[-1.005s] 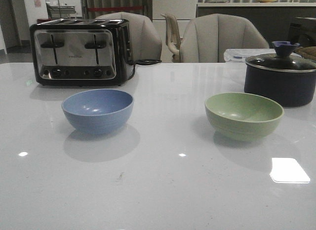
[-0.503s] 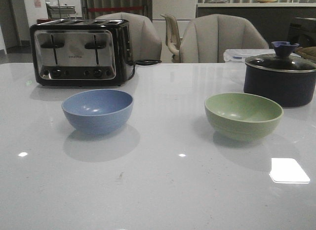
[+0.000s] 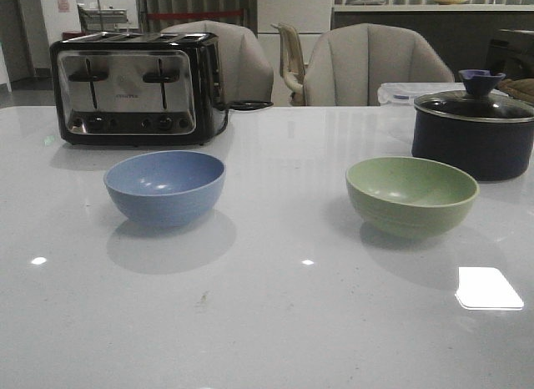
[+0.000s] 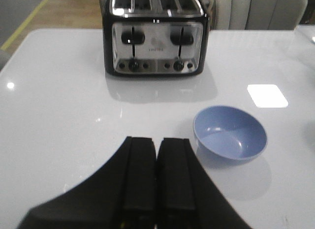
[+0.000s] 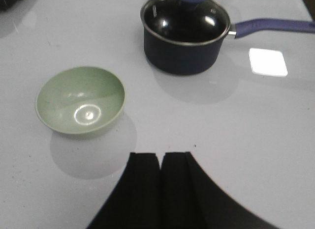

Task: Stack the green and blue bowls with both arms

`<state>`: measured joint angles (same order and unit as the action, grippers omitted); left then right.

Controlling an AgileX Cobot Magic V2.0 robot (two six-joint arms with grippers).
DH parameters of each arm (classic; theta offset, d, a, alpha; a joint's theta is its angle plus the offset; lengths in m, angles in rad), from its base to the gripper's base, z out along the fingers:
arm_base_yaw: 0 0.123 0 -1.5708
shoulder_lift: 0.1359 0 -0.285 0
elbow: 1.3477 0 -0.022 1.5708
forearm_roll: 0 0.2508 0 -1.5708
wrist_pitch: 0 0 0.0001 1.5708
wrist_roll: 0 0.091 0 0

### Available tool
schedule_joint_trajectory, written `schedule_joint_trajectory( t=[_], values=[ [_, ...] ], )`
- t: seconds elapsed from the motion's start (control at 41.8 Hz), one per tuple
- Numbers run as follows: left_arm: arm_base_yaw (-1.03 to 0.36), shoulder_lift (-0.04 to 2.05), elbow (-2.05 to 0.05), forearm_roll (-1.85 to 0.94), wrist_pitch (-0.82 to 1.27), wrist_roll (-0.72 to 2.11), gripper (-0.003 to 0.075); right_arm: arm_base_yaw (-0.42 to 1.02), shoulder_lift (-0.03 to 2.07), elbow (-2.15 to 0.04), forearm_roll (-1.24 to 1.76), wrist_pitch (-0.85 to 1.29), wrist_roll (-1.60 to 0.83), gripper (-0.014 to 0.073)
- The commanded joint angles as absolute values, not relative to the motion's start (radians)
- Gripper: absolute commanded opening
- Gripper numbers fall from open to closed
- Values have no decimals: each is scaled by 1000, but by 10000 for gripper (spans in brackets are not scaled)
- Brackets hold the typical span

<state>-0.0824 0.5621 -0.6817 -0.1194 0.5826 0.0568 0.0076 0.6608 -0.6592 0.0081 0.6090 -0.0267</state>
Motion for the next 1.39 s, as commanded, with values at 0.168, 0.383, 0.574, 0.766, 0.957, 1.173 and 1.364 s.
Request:
schedule_joint_trajectory(
  t=[0.168,0.383,0.574,0.766,0.957,1.173,1.364],
  values=[
    [-81,660,-712,-121,562,54,101,10,826,-679,0,526,-33,34],
    [-81,700,-712,-114,548,54,306,10,930,-679,0,519,-33,181],
    [-81,720,-712,-114,546,54,533,10,1007,-690,37,452,-33,509],
    [-81,723,-712,-114,540,54,531,40,1155,-815,95,554,-34,525],
    [-81,723,-712,-114,532,54,531,81,1341,-977,118,601,-34,525],
    [-81,723,-712,-114,532,54,531,81,1542,-1129,134,603,-34,525],
    [-81,723,-712,-114,532,54,531,80,1697,-1223,134,593,-34,525]
  ],
)
